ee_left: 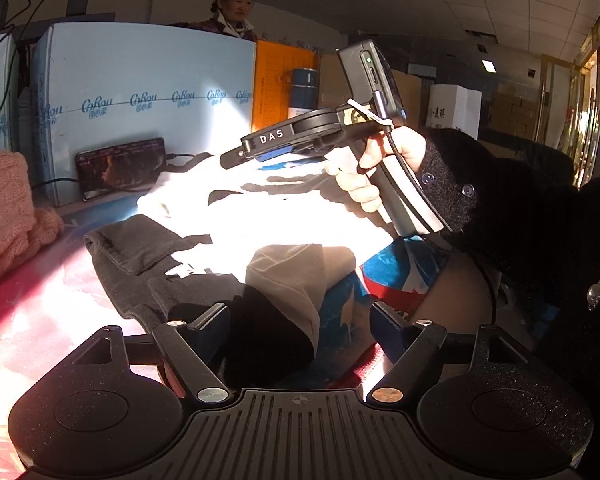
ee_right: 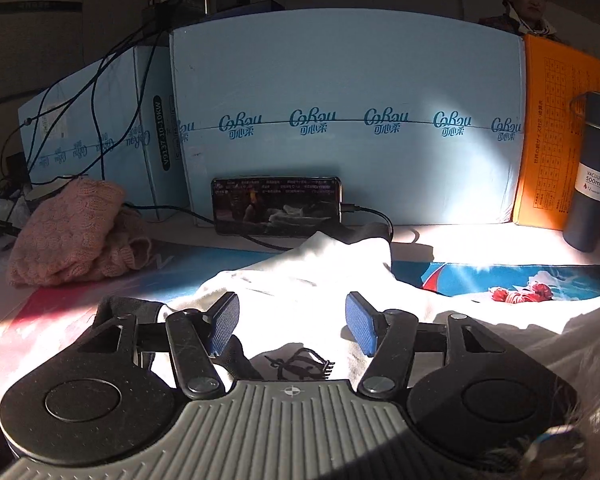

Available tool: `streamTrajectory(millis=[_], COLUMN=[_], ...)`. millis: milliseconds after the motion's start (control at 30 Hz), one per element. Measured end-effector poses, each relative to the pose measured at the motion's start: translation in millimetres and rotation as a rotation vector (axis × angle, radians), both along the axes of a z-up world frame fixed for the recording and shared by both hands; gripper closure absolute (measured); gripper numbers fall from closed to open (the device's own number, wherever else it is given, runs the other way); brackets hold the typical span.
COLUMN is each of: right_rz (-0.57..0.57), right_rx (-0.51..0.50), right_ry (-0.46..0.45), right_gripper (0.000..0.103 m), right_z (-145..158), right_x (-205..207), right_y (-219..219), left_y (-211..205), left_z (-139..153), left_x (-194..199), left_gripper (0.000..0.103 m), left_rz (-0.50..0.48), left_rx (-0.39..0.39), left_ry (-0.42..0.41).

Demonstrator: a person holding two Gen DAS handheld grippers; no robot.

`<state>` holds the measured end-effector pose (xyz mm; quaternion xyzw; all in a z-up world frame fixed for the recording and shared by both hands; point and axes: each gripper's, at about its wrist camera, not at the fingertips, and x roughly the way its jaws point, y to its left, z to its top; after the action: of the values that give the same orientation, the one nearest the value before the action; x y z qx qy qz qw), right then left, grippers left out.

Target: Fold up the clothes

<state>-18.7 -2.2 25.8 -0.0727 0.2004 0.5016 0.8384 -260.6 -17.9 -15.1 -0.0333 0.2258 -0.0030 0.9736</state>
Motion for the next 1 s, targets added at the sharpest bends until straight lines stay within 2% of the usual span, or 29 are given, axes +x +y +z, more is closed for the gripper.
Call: streamTrajectory(millis=[67,133,233,333,433,533,600,700,733,800,833,933,1000], right_rz=[-0.053,-0.111,-0.21,-0.256,-0.236,-0.123,-0.061,-0.038,-0.041,-0.047,-0.05,-0.058,-0.063], right_rx=[0.028,0.042,0.027,-0.001,0.016,0.036,0.002,-0.063,-0.074,-0.095,-0.106,-0.138,-0.159], right_ry=[-0.001,-0.012,-0.034,0.024,0.124,0.167,0.198,0.18,0.166,0.137,0.123,0.081,0.052], right_gripper=[0.033,0.027,0.022,0.021,0.024,0.024,0.029,0.049,0.058,0.068,0.079,0.092,0.095], right_z=[5.4,5.0,-3.8,-15.1,-18.0,-16.0,-17.9,-22.8,-24.0,-26.2,-27.4,-30.8,-33.0], right_x=[-3.4,-9.6,-15.9,-7.1,6.4,14.4,20.5,20.6,19.8,18.2,17.4,15.0,13.4], right_y=[-25.0,-50.7,-85.8,-109.7,-116.0,-99.7,-78.8,-61.3,-60.2,-58.1,-57.0,-53.7,-51.5], left_y=[2.0,3.9,7.1,13.4,17.1,22.1,24.3,26.8,28.3,31.6,33.3,37.9,38.9], left_z=[5.8,9.6,10.6,10.1,13.5,19.7,23.2,20.6,17.7,11.2,8.4,2.5,0.3], left_x=[4.1,10.4,24.6,39.9,55.1,71.9,82.2,92.7,95.0,98.6,100.6,108.5,111.0], left_gripper=[0.024,0.024,0.024,0.024,0.024,0.024,0.024,0.024,0.024,0.024,0.024,0.024,0.024], left_rz=[0.015,0.031,0.056,0.048,0.048,0.048,0.046,0.056,0.061,0.07,0.075,0.097,0.112], left_rx=[0.017,0.038,0.045,0.015,0.035,0.044,0.037,0.02,0.009,-0.014,-0.02,-0.028,-0.027], left_ry=[-0.025,-0.038,-0.031,-0.014,-0.02,-0.029,-0.035,-0.024,-0.016,0.005,0.017,0.07,0.1])
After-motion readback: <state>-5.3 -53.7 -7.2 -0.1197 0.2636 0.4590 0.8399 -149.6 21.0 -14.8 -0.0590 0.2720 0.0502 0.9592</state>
